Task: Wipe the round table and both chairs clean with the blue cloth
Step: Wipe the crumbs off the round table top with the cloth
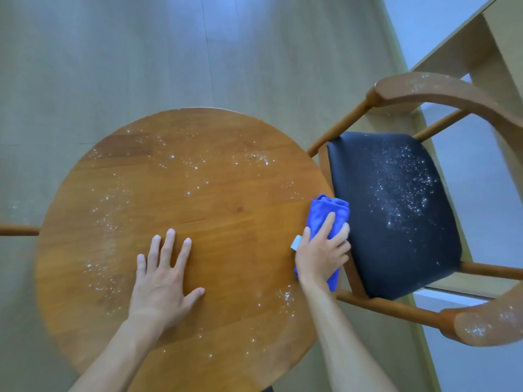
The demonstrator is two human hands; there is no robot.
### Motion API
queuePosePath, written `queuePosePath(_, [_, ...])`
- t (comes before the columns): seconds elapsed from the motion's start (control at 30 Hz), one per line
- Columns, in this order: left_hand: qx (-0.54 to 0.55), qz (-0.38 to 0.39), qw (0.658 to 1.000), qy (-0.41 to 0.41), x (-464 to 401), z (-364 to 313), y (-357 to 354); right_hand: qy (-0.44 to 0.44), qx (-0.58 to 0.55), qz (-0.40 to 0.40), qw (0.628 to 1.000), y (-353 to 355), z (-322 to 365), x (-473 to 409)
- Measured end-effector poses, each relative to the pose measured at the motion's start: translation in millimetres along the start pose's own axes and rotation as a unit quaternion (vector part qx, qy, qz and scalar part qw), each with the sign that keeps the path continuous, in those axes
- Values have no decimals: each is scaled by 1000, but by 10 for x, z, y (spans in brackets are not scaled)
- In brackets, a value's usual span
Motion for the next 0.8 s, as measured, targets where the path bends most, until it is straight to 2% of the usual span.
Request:
queuePosePath(0.1, [6,-23,1000,-14,-19,19,-13,98,-9,-14,995,-25,484,336])
queuePosePath(0.17, [14,-30,999,-15,-27,15,-40,209,-28,14,977,-22,763,640])
queuePosePath(0.23, [20,-41,999,-11,-15,60,-82,354,-34,52,933,-13,878,868])
queuePosePath(0.3, [23,-49,998,-15,-22,62,-114,445,-43,40,894,-39,743,691])
queuePosePath(0.33, [23,-56,998,-17,-26,63,-114,447,-44,22,893,-44,632,490])
queuePosePath(0.37, [26,-59,998,-18,-35,60,-110,416,-29,12,909,-56,486,254])
queuePosePath(0.47, [46,-39,998,-4,-31,35,-95,194,20,-10,981,-19,-92,-426])
queuePosePath(0.53, [48,-37,998,-3,-26,27,-88,62,-10,13,998,47,-370,-610])
queuePosePath(0.6, [46,-31,998,-2,-27,31,-85,-12,-31,39,999,40,-421,-585])
queuePosePath(0.7, [40,-26,999,-7,-37,28,-74,23,-15,-4,1000,7,-172,-362])
queuePosePath(0.8, [33,-27,999,-6,-47,36,-76,109,-34,-9,993,9,278,-67])
Point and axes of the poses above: each hand's wrist, its own x-axis away from the middle knuckle, its own y-axis out of the back of the hand, z = x × y, the point moved 1 cm from there along -x, towards the middle knuckle, and after that the axes turned 1 degree about -y, right-handed, at the moved point
